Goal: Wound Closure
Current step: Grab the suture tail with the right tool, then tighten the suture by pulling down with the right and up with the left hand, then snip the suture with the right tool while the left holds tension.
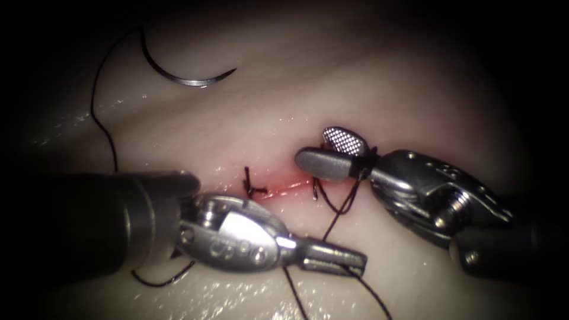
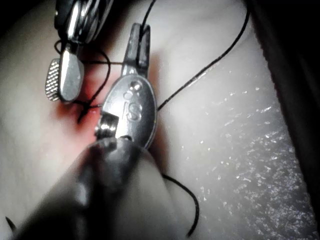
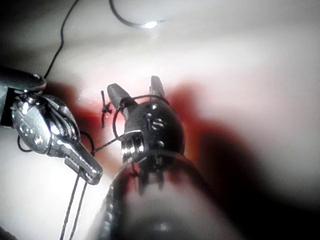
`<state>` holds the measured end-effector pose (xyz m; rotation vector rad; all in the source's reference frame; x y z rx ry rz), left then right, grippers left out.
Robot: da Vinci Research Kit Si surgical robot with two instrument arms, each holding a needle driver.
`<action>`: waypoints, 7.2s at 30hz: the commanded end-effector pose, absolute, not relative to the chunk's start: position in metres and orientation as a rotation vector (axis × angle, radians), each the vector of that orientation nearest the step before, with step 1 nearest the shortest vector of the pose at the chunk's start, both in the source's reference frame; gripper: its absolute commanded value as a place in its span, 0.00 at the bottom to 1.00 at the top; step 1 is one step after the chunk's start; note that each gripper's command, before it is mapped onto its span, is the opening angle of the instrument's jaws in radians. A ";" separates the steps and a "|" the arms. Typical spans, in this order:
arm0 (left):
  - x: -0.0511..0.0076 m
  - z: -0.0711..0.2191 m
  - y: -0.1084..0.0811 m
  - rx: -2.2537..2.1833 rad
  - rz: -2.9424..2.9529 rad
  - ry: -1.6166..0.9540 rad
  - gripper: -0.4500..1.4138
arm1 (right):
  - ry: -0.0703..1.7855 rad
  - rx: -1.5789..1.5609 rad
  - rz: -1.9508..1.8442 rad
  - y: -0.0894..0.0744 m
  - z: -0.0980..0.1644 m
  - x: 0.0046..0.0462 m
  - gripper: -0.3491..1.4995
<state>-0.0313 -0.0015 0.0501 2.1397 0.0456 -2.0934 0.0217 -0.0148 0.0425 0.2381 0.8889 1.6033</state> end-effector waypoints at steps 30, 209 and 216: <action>-0.0323 0.051 -0.002 2.142 -2.106 0.053 0.00 | 0.836 0.301 1.632 -0.014 0.045 0.0236 0.00; -0.0220 0.037 0.023 2.284 -2.273 0.207 0.00 | 0.970 0.145 1.108 -0.015 0.043 0.0204 0.24; -0.0219 0.035 0.023 2.285 -2.252 0.241 0.00 | 0.923 0.148 1.071 -0.014 0.043 0.0218 0.13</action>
